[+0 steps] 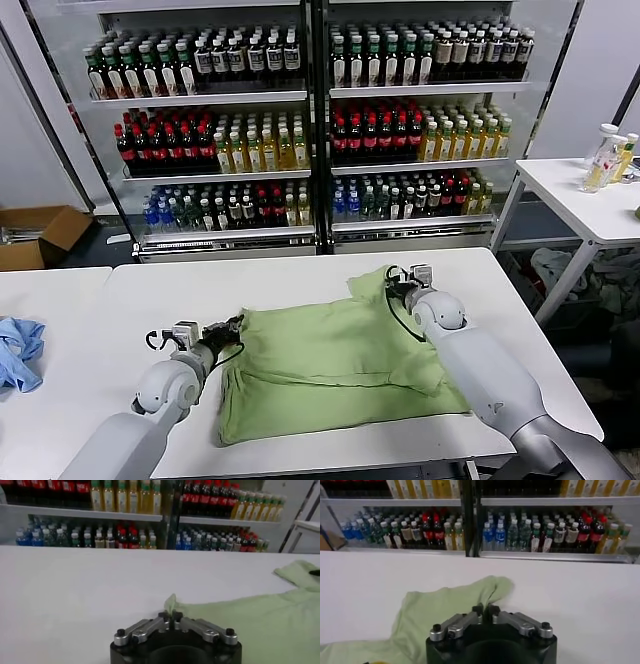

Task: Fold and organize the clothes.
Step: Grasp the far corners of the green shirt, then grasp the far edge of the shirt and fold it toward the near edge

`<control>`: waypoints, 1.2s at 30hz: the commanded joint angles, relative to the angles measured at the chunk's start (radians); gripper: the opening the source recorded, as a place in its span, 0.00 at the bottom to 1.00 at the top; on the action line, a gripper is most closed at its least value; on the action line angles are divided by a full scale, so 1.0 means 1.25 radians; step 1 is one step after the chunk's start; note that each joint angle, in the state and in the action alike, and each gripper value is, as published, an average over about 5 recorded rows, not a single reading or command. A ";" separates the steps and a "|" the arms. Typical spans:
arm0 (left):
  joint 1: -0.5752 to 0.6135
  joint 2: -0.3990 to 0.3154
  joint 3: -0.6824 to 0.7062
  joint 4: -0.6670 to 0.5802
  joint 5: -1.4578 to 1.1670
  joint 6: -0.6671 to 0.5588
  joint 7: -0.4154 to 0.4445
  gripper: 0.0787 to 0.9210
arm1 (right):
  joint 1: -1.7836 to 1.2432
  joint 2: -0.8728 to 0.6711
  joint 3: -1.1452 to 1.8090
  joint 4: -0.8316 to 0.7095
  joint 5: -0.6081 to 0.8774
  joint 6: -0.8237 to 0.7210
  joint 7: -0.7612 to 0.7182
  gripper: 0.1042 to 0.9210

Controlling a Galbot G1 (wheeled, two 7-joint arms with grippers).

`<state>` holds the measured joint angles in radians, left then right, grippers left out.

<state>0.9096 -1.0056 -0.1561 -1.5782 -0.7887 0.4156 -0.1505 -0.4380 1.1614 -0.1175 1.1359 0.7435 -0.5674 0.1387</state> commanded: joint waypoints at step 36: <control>0.312 0.061 -0.153 -0.321 -0.050 0.001 0.035 0.01 | -0.612 -0.303 0.382 0.687 0.024 0.022 0.020 0.00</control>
<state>1.1794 -0.9339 -0.3315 -1.9190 -0.9215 0.3971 -0.1113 -0.9838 0.8290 0.2532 1.8695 0.7855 -0.5420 0.1623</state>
